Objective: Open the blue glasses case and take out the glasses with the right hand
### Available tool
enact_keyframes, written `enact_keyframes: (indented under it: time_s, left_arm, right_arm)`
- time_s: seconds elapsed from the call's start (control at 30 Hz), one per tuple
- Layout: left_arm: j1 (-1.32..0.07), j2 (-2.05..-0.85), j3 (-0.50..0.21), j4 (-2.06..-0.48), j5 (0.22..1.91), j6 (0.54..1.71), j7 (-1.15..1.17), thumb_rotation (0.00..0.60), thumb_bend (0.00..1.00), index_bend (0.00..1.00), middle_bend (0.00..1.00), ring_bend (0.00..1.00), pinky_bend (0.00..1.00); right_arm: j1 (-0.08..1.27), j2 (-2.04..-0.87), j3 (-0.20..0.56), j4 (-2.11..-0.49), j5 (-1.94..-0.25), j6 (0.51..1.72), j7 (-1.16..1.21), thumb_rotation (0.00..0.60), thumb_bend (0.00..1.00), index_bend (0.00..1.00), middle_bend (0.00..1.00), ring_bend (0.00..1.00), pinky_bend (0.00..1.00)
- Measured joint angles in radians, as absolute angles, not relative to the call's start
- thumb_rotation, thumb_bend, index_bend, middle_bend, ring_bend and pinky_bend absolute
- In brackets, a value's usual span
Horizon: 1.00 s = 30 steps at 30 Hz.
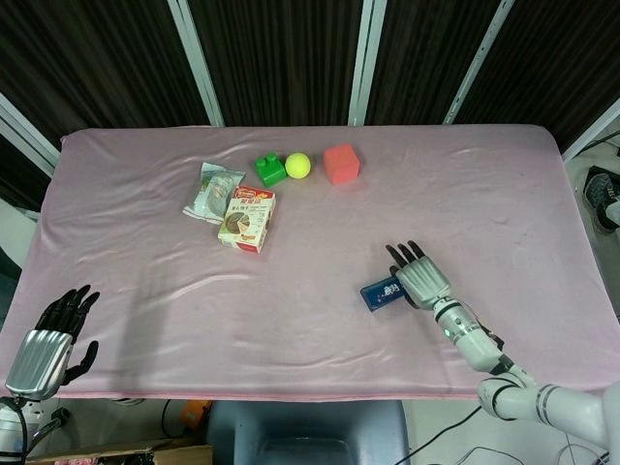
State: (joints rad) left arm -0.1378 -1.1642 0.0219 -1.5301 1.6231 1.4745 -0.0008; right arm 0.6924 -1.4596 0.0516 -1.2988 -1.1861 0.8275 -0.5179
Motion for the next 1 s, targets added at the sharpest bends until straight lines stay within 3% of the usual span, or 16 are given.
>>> enact_keyframes:
  time_s: [0.13,0.3,1.0]
  left_arm:
    - [-0.138,-1.165,0.021,-1.53,1.622,1.475,-0.001,0.6,0.43,0.0,0.0,0.0,0.13]
    - [-0.137,-1.167,0.018,-1.529,1.614,1.475,0.005,0.6,0.43,0.0,0.0,0.0,0.13]
    - [-0.141,-1.168,0.017,-1.543,1.595,1.452,0.025,0.6,0.43,0.0,0.0,0.0,0.14]
  right_arm:
    - [0.678,-1.45,0.043,-1.322,-1.167,0.849,-0.536,0.6,0.48,0.33,0.04,0.02,0.0]
    - [0.668,-1.443,0.035,-1.33,-1.189,0.881,-0.543,0.6,0.48,0.26,0.03,0.02,0.0]
    - [0.628,-1.43,0.016,-1.245,-1.314,0.949,-0.405,0.6,0.48,0.43,0.02,0.02,0.0]
